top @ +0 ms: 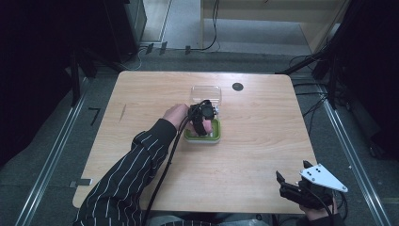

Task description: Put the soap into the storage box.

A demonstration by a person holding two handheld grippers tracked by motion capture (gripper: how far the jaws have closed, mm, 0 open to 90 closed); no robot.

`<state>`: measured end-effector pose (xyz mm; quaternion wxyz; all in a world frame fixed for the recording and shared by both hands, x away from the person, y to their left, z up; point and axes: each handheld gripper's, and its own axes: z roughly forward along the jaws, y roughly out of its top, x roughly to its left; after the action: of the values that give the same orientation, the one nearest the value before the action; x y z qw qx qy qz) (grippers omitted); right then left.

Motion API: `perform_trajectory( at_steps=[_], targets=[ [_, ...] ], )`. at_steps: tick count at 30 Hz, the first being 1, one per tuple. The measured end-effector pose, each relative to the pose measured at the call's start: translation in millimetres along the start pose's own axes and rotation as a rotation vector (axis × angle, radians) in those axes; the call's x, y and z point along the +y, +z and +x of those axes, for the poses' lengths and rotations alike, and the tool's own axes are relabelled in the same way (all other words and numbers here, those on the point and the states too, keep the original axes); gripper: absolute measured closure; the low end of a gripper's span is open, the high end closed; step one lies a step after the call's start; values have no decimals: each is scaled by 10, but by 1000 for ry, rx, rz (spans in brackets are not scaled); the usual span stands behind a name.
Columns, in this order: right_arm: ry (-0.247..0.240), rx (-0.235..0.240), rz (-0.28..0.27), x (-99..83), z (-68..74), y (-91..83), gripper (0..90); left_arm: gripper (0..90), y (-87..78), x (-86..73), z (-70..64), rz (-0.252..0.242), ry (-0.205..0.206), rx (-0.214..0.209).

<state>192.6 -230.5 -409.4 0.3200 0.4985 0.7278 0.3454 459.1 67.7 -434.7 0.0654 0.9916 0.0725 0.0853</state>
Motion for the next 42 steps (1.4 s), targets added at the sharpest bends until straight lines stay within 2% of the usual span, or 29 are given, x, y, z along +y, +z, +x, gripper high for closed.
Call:
perform_trajectory(
  at_steps=[11, 17, 20, 21, 24, 26, 27, 31, 37, 42],
  targets=[
    [2, 1, -1, 0, -1, 0, 135, 387, 15, -25, 5, -18, 2, -13],
    [2, 1, -2, 0, -3, -2, 135, 350, -19, -40, 18, -28, -4, -12],
    [2, 2, -2, 1, -2, -2, 134, 328, -46, -52, 31, -28, -27, -18],
    [1, 2, -3, 2, -2, -1, 135, 291, -75, -57, 47, -21, -47, -30],
    [2, 2, -4, 4, -1, 2, 135, 253, -110, -69, 43, -23, -66, -38],
    [2, 3, -4, 7, 1, 4, 135, 186, -146, -77, 39, -6, -83, -48],
    [3, 4, -4, 8, 1, 3, 135, 143, -162, -82, 25, -3, -102, -45],
    [0, 8, -7, 12, 1, 9, 135, 82, -210, -115, 7, 19, -161, -78],
    [0, 13, -9, 20, 6, 17, 135, 17, -313, -205, -50, 61, -220, -72],
    [1, 14, -11, 22, 8, 19, 134, 11, -411, -304, -120, 51, -263, -50]
  ],
)
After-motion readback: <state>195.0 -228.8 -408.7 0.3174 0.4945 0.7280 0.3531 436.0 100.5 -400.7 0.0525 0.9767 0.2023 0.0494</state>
